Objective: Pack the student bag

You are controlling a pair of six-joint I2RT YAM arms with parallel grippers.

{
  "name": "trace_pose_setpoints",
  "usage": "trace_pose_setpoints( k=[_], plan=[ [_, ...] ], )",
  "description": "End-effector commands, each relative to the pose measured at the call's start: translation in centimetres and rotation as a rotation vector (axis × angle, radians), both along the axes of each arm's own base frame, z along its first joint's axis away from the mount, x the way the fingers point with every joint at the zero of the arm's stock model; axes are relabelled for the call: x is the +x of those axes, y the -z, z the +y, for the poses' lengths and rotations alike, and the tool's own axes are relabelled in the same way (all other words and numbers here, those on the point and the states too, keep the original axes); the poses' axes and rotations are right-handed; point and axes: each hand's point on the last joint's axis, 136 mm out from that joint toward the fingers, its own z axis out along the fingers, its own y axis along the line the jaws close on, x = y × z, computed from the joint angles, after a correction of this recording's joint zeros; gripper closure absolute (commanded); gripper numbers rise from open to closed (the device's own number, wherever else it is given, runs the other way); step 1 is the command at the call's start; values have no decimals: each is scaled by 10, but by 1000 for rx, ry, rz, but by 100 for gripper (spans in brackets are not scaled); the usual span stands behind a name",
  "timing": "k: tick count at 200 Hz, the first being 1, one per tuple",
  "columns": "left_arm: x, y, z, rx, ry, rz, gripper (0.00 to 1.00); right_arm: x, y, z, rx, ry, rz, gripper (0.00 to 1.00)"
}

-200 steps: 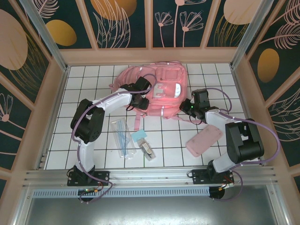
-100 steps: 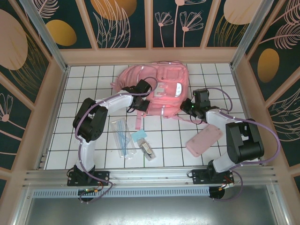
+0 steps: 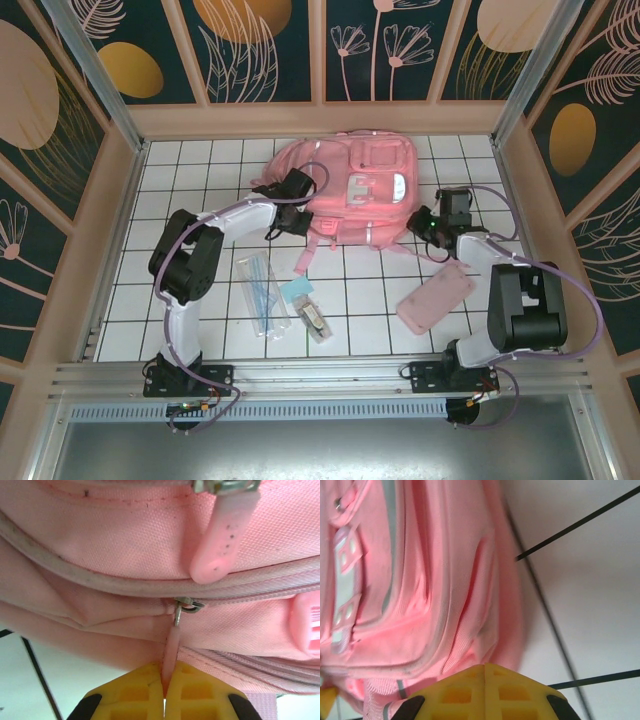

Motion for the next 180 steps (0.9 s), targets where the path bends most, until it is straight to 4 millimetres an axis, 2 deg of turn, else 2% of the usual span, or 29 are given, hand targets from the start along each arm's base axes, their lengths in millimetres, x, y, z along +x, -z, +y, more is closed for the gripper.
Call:
trace_pose_setpoints(
  k=[1, 34, 48, 63, 70, 88, 98, 120, 141, 180],
  plan=[
    [12, -22, 25, 46, -37, -80, 100, 4, -7, -22, -68, 25, -26, 100],
    [14, -23, 30, 58, -46, -83, 100, 19, -6, -35, -122, 13, -36, 100],
    [9, -26, 23, 13, -34, -63, 100, 28, -6, -37, -108, 14, -32, 100],
    [1, -32, 9, -82, -16, -26, 100, 33, -12, -31, -66, 2, -41, 100],
    [-2, -37, 1, -132, -13, -8, 100, 33, -16, -28, -41, 3, -45, 90],
    [-10, -52, -21, -280, -15, 37, 100, 24, -33, -13, 47, -8, -60, 58],
    [-13, -64, -36, -371, -5, 54, 100, 16, -45, -2, 97, -24, -68, 47],
    [-18, -94, -64, -496, 28, 55, 100, -4, -67, 26, 188, -54, -78, 39],
    [-21, -118, -89, -563, 67, 44, 100, -21, -78, 55, 290, -73, -49, 35],
    [-29, -141, -123, -631, 126, 42, 100, -45, -71, 103, 492, -91, 25, 34]
  ],
)
